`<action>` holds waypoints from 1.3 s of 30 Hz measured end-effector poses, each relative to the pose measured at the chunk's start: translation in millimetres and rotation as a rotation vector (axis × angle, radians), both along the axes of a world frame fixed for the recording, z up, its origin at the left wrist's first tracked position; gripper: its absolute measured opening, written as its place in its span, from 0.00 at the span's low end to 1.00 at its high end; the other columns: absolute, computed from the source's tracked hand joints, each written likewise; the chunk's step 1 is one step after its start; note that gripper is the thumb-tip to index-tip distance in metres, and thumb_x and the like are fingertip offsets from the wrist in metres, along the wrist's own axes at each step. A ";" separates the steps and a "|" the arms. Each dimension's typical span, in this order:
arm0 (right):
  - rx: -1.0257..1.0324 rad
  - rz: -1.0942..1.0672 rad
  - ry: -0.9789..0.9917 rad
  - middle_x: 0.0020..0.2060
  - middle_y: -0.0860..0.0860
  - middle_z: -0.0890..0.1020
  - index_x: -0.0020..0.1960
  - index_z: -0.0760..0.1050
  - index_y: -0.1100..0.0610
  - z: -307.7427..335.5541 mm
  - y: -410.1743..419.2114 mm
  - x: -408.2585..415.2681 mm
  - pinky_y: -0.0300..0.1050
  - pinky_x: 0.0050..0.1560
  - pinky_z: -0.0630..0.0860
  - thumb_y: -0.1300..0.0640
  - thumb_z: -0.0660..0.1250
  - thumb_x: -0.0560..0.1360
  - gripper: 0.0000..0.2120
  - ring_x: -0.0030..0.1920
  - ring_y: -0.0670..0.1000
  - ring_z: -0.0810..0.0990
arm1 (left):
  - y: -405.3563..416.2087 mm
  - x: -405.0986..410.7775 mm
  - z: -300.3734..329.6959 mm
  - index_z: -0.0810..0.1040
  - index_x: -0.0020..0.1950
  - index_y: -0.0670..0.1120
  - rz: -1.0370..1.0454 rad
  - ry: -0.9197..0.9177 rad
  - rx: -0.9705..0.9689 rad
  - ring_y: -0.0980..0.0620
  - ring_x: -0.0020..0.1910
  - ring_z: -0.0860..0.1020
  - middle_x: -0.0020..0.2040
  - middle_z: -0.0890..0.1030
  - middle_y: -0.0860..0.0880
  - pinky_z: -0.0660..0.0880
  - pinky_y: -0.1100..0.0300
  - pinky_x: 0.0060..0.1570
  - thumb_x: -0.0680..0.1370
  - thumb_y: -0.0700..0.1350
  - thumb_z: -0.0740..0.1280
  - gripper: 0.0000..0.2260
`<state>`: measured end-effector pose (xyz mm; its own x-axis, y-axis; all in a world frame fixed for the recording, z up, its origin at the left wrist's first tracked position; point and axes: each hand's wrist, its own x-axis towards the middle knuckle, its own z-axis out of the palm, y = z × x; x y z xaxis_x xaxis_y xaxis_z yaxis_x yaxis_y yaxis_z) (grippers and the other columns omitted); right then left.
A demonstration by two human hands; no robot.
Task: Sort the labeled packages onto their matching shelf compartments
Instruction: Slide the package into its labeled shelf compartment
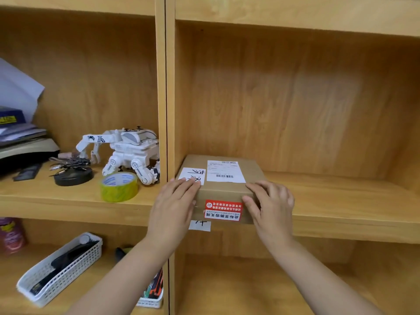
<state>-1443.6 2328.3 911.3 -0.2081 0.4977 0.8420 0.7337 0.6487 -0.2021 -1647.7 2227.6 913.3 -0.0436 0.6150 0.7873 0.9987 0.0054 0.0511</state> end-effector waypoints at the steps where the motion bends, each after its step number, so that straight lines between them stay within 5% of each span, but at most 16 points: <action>1: -0.005 0.003 -0.010 0.52 0.50 0.79 0.57 0.78 0.49 0.1 4.0 -1.1 0.52 0.61 0.60 0.41 0.56 0.74 0.20 0.54 0.53 0.69 | 3.2 0.1 2.0 0.75 0.63 0.46 0.022 0.019 -0.022 0.48 0.61 0.74 0.60 0.80 0.49 0.59 0.55 0.69 0.73 0.41 0.67 0.18; 12: -0.145 -0.003 -0.188 0.62 0.52 0.74 0.65 0.69 0.49 3.4 48.0 -14.2 0.64 0.68 0.59 0.41 0.69 0.68 0.28 0.67 0.57 0.67 | 42.1 3.6 17.2 0.70 0.68 0.41 0.268 0.185 -0.261 0.44 0.65 0.73 0.64 0.77 0.42 0.58 0.49 0.69 0.58 0.33 0.75 0.38; 30: -0.142 0.048 -0.161 0.62 0.54 0.73 0.66 0.69 0.49 4.6 76.5 -19.5 0.63 0.69 0.59 0.43 0.70 0.68 0.29 0.67 0.58 0.66 | 69.0 10.6 12.4 0.67 0.68 0.36 0.406 0.273 -0.292 0.38 0.64 0.73 0.64 0.75 0.35 0.65 0.46 0.67 0.66 0.37 0.71 0.32; 34: -0.169 0.039 -0.179 0.68 0.56 0.68 0.69 0.66 0.49 7.8 70.3 -19.6 0.60 0.72 0.53 0.44 0.70 0.69 0.31 0.70 0.58 0.59 | 65.2 12.3 15.1 0.66 0.69 0.37 0.378 0.264 -0.277 0.40 0.66 0.71 0.66 0.73 0.37 0.64 0.47 0.67 0.65 0.40 0.72 0.34; 39: -0.139 -0.063 -0.131 0.68 0.59 0.69 0.68 0.66 0.52 7.7 55.6 -8.4 0.60 0.69 0.60 0.47 0.73 0.66 0.34 0.67 0.57 0.57 | 64.8 24.9 22.5 0.70 0.67 0.43 0.226 0.222 -0.217 0.41 0.64 0.74 0.65 0.75 0.40 0.69 0.47 0.64 0.66 0.44 0.72 0.30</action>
<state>-1452.0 2383.9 919.0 -0.2757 0.6230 0.7321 0.7979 0.5730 -0.1871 -1622.7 2292.4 935.8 -0.0406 0.7626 0.6455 0.9577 0.2140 -0.1926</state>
